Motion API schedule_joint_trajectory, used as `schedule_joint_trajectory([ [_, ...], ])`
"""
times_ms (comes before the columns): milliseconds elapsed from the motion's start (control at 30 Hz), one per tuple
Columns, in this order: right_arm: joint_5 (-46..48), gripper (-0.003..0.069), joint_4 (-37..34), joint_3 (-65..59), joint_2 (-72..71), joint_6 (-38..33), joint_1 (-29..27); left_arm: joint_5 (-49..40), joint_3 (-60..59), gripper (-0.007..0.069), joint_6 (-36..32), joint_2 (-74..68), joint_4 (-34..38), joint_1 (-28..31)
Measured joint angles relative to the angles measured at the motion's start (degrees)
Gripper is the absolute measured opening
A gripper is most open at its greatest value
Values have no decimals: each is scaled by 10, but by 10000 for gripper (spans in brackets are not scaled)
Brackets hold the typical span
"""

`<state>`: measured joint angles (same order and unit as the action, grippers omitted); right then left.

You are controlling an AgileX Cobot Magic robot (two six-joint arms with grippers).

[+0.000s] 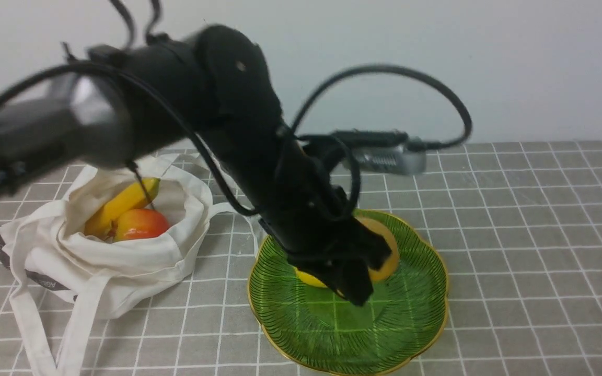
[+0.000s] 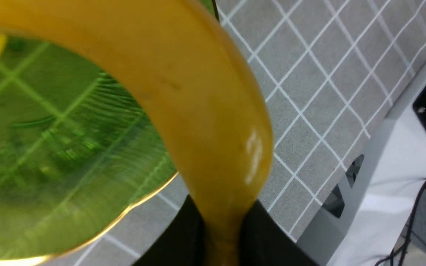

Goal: Take the fruit out of the bag on the grey coffee tablecloth and place them on the plate.

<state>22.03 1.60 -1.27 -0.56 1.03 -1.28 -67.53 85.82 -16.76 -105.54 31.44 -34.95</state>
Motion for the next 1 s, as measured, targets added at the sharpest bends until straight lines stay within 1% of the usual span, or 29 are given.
schedule_joint_trajectory([
  [33,0,-16,0,0,0,0,0,2,0,98,0,-5,1,-3],
  [133,0,-16,0,0,0,0,0,14,0,153,3,-37,3,-21],
  [200,0,-16,0,0,0,0,0,35,0,241,3,-54,6,-30],
  [300,0,-16,0,0,0,0,0,49,0,345,5,-59,9,-31],
  [333,0,-16,0,0,0,0,0,51,0,404,5,-59,11,-31],
  [367,0,-16,0,0,0,0,0,51,0,412,5,-59,13,-31],
  [400,0,-16,0,0,0,0,0,52,0,444,5,-59,14,-31],
  [433,0,-16,0,0,0,0,0,52,1,503,5,-59,15,-31],
  [467,0,-16,0,0,0,0,0,52,1,534,5,-59,15,-30],
  [500,0,-16,0,0,0,0,0,51,2,540,5,-59,15,-30],
  [533,0,-16,0,0,0,0,0,45,14,583,0,-59,15,-26],
  [567,0,-16,0,0,0,0,0,43,24,598,0,-57,15,-20],
  [633,0,-16,0,0,0,0,0,36,41,607,2,-53,15,-11],
  [733,0,-16,0,0,0,0,0,19,103,603,18,-39,9,28],
  [767,0,-16,0,0,0,0,0,11,122,594,25,-35,4,40],
  [833,0,-16,0,0,0,0,0,-9,172,565,33,-23,-29,75],
  [867,0,-16,0,0,0,0,0,-13,181,554,36,-21,-38,82],
  [900,0,-16,0,0,0,0,0,-20,204,531,42,-15,-69,102],
  [933,0,-16,0,0,0,0,0,-25,223,493,49,-11,-107,123],
  [1000,0,-16,0,0,0,0,0,-28,235,436,64,-6,-169,154],
])
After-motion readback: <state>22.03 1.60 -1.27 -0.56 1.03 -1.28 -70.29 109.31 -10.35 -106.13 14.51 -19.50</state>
